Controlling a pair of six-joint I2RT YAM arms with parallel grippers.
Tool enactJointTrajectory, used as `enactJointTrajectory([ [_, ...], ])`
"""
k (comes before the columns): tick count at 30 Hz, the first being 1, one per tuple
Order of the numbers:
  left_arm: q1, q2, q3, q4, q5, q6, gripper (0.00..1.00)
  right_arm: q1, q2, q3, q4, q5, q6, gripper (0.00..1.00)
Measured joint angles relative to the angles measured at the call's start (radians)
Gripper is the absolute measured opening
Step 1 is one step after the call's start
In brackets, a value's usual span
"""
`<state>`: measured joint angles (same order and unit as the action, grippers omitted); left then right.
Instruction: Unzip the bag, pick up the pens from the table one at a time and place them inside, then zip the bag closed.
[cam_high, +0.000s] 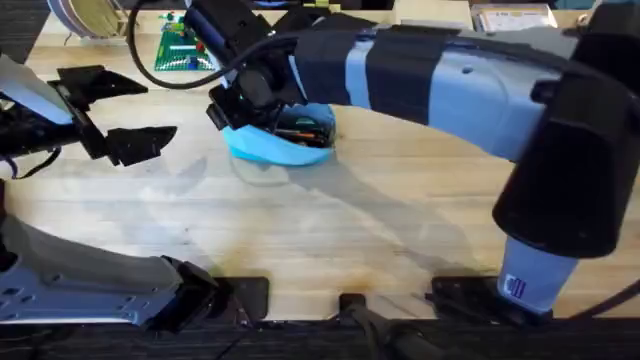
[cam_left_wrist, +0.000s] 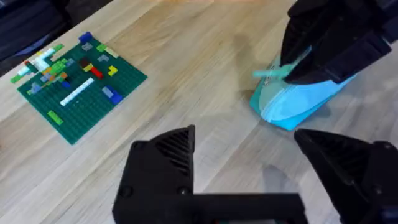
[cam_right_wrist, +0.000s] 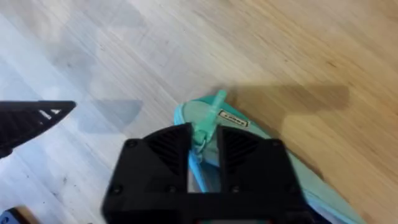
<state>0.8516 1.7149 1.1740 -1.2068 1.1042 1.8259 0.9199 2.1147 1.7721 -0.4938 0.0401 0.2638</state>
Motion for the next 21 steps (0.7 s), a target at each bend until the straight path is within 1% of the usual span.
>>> enactJointTrajectory([
  [2, 0.0, 0.0, 0.0, 0.0, 0.0, 0.0, 0.993, 0.0, 0.0, 0.0, 0.0, -0.009, 0.003, 0.167],
  [3, 0.0, 0.0, 0.0, 0.0, 0.0, 0.0, 0.993, 0.0, 0.0, 0.0, 0.0, -0.011, 0.002, 0.146],
  [7, 0.0, 0.0, 0.0, 0.0, 0.0, 0.0, 0.993, 0.0, 0.0, 0.0, 0.0, -0.012, 0.003, 0.123],
  [21, 0.0, 0.0, 0.0, 0.0, 0.0, 0.0, 0.994, 0.0, 0.0, 0.0, 0.004, -0.019, 0.002, 0.091],
])
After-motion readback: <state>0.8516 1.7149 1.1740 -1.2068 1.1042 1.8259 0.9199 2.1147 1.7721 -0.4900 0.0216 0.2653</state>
